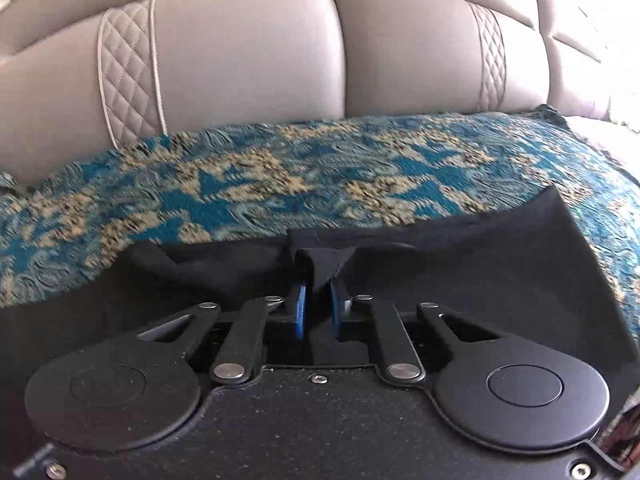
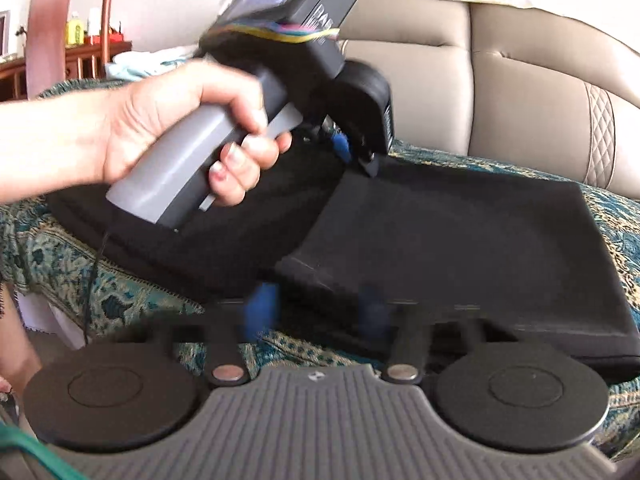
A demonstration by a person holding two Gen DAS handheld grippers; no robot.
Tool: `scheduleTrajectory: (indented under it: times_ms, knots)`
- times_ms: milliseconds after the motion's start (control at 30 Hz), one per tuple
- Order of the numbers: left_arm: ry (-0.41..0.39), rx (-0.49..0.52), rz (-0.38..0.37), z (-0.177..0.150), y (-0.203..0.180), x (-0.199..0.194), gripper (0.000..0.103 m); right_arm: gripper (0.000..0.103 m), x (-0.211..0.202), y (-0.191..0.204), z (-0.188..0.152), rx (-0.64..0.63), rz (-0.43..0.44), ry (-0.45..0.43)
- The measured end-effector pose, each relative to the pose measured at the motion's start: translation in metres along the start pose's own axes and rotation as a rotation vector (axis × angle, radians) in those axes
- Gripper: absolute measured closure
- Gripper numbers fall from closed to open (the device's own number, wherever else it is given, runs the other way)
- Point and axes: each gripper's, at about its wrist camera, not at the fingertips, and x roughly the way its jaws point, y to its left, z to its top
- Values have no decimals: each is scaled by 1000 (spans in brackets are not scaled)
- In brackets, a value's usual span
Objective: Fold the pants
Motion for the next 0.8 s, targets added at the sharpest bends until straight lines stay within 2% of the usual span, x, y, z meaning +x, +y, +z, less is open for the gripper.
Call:
scheduleTrajectory:
  times_ms: [167,233,267,300,333,400,500,567,633,700,800]
  knots:
    - [-20,4,38,3,8,-3,93,90,10,12,6,-11,16,-24]
    - [-3,-11,42,2,15,0,89,88,16,15,3,-10,23,-9]
    - [9,-17,46,0,19,1,86,84,16,16,2,-16,22,-16]
    - [16,-24,47,-1,22,0,81,59,16,17,3,-27,28,-21]
    - [13,-36,46,-3,26,-4,75,50,16,19,3,-34,35,-26]
    - [1,-45,55,-6,34,-13,62,38,12,17,1,-29,77,-33]
    - [-24,-55,85,-16,50,-33,51,36,5,18,-1,-20,95,-41]
    - [-26,-83,99,-23,65,-48,43,29,1,16,0,-1,89,-52]
    - [-36,-137,115,-36,87,-67,28,20,-4,13,3,24,71,-73]
    - [-52,-194,143,-51,108,-86,21,14,-7,10,6,38,29,-91]
    - [-76,-272,214,-74,140,-114,18,6,-8,7,11,44,-44,-113]
